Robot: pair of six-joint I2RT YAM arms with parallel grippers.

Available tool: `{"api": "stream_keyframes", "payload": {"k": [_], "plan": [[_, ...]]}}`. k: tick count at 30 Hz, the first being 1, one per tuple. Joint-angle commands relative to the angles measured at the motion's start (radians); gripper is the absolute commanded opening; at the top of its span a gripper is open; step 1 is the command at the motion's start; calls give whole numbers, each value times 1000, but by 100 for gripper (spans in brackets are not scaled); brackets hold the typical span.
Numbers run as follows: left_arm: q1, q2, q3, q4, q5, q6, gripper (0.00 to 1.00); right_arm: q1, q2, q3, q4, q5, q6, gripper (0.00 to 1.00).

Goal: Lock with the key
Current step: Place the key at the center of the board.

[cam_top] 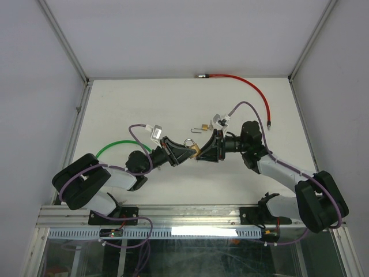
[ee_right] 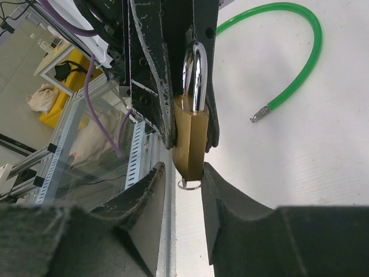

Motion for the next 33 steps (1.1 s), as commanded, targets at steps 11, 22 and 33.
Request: {"api": "stream_keyframes", "payload": {"k": [11,22,33], "plan": [[-11,-2,21,294,-55,35,0,31,34,35,37,-4,-11,19],[-12,-45,4,303,-131,135,0,31,58,79,-10,-56,-15,0],[-9,-89,-10,304,-151,149,0,7,22,70,22,-18,44,47]]}}
